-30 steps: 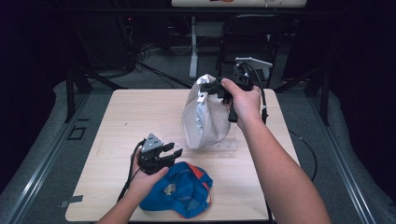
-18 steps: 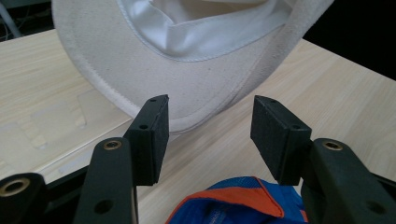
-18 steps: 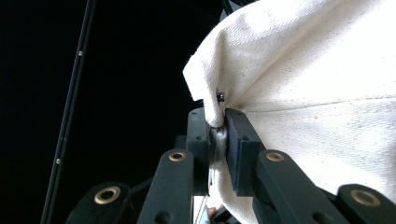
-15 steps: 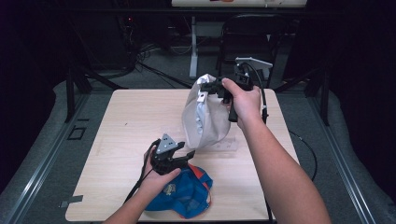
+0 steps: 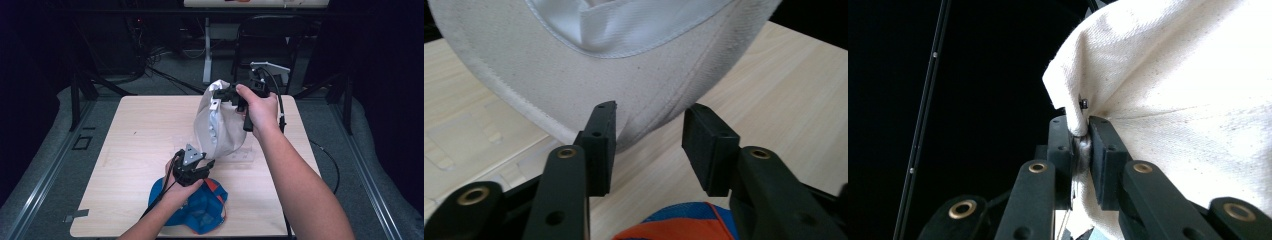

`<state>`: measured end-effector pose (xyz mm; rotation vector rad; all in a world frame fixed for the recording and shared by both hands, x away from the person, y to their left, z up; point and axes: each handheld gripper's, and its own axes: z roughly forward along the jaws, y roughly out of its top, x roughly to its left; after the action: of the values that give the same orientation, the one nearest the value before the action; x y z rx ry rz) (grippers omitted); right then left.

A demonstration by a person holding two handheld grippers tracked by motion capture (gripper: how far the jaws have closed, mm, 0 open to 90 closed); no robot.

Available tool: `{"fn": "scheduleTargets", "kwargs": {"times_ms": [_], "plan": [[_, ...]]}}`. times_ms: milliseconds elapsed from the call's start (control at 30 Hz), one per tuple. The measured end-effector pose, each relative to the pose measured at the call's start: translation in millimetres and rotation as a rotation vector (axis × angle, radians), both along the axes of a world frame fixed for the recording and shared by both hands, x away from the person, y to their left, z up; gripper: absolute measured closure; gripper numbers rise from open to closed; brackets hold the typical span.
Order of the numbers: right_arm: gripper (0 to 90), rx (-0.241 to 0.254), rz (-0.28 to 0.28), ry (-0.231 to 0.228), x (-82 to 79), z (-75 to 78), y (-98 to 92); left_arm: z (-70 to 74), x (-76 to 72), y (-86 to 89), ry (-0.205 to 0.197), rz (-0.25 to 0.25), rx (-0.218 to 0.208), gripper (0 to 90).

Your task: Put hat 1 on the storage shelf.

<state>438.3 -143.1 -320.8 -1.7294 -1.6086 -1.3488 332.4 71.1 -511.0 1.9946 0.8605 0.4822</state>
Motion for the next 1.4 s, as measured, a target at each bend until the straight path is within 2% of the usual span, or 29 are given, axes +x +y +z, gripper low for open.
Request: {"fn": "scheduleTargets", "kwargs": {"times_ms": [133, 200, 300, 433, 533, 733, 1033, 1133, 1367, 1400], "plan": [[81.1, -0.005, -0.001, 0.002, -0.4, 0.6, -0.6, -0.7, 0.0, -0.1, -0.022, 0.005, 0.012, 64.6], [81.1, -0.008, -0.001, 0.003, -0.6, 0.9, -1.7, 0.5, -1.7, 0.1, -0.049, 0.001, 0.036, 69.2], [81.0, -0.006, -0.006, 0.003, -0.5, 1.3, -2.9, 2.6, -2.7, 3.1, -0.061, -0.005, 0.052, 71.9], [80.9, -0.004, -0.010, 0.002, -0.5, 2.0, -4.2, 5.5, -2.7, 9.4, -0.064, -0.005, 0.047, 74.0], [80.8, -0.001, -0.014, 0.002, -0.3, 2.3, -4.7, 7.0, -2.0, 16.0, -0.060, -0.002, 0.026, 75.3], [80.8, 0.003, -0.015, -0.001, 0.2, 2.0, -3.1, 8.3, 0.1, 22.3, -0.043, -0.019, 0.001, 75.9], [80.7, -0.015, -0.021, 0.002, 2.6, -0.7, -0.3, 9.1, 11.8, 33.8, 0.024, -0.034, -0.056, 76.1], [80.6, -0.018, -0.019, 0.005, 3.3, -1.7, 1.1, 8.2, 12.5, 34.9, 0.028, -0.034, -0.065, 76.1], [80.6, -0.037, -0.010, 0.007, 6.0, -5.9, 6.0, 5.8, 16.5, 42.8, 0.071, -0.029, -0.116, 76.1], [80.6, -0.032, -0.016, 0.012, 7.1, -8.5, 7.4, 4.5, 17.8, 45.4, 0.079, -0.023, -0.135, 76.2]]}}
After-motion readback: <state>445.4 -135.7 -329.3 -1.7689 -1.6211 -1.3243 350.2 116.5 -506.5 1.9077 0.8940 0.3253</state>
